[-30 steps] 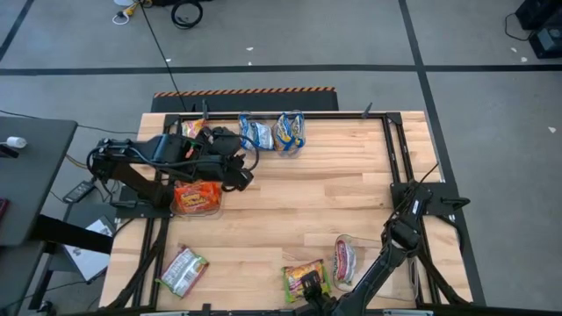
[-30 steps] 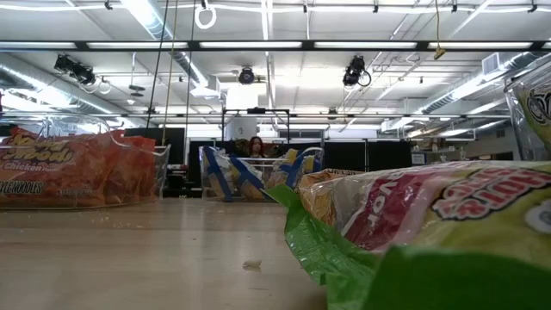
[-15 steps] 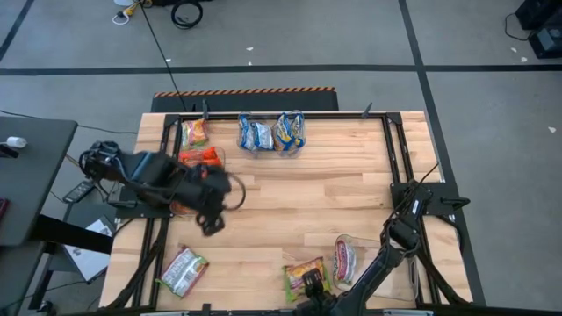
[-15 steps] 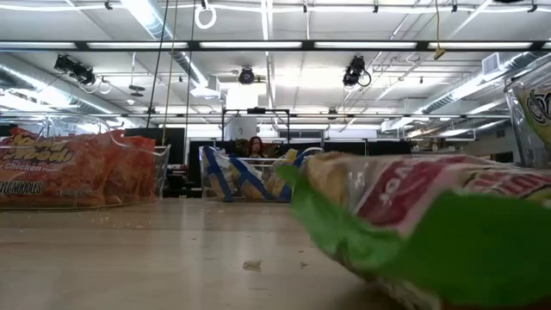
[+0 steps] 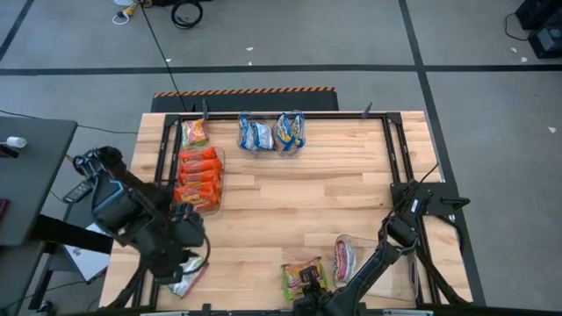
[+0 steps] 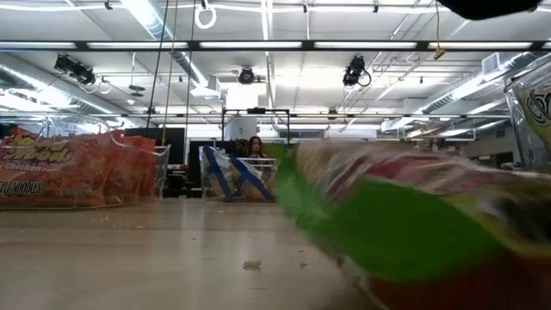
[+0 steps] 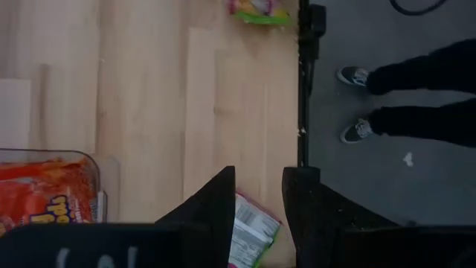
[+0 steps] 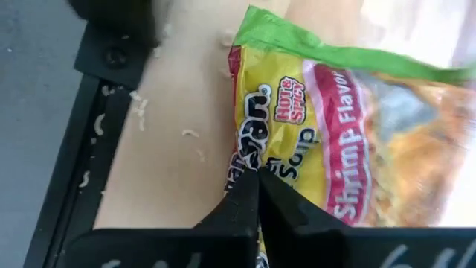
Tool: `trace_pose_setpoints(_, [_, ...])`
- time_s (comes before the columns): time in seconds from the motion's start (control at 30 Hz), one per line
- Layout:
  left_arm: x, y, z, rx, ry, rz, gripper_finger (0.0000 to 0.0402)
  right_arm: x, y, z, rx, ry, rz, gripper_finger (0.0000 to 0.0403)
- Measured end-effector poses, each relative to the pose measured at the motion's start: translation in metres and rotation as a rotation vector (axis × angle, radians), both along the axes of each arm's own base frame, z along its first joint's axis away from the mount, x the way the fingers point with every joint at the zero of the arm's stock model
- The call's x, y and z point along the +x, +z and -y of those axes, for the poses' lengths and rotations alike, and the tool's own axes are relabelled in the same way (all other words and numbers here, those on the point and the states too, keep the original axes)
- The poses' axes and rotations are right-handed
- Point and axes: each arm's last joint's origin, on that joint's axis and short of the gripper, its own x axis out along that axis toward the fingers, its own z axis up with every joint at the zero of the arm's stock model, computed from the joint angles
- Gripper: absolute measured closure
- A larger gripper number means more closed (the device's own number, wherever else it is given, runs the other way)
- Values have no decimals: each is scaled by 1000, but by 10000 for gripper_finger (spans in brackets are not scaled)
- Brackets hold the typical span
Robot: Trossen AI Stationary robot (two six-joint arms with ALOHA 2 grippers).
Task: Sort Maruchan noodles
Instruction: Put the green noodles into the right transparent bin
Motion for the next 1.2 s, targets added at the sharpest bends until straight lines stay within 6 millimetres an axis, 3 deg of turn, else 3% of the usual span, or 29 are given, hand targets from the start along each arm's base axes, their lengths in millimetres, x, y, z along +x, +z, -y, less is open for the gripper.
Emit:
trace_pose_setpoints(0.1, [-8,0,8,2,-44,2,285,0,12,5,5,-20,2,397])
trace_pose_setpoints(0.2, [-15,0,14,1,-81,1,285,0,39,11,35,-3,30,398])
trace_pose_setpoints(0.33, [-20,0,19,2,-107,2,285,-4,95,24,122,95,72,399])
trace_pose_setpoints(0.47, [-21,0,19,4,-110,5,285,-13,154,49,247,194,87,400])
trace_pose_setpoints(0.6, [-20,0,18,31,-98,32,285,-32,203,80,319,342,39,400])
trace_pose_setpoints(0.73, [-15,1,16,92,-157,87,285,-68,238,103,313,380,-14,400])
trace_pose_setpoints(0.83, [-11,2,14,130,-144,132,285,-98,247,110,246,469,-140,400])
trace_pose_setpoints(0.97, [1,3,7,196,-126,202,285,-134,245,105,270,646,-176,400])
trace_pose_setpoints(1.1, [18,5,1,206,-45,268,285,-173,209,108,185,825,-357,400])
trace_pose_setpoints(1.2, [31,8,-6,204,45,332,285,-195,179,111,177,959,-370,400])
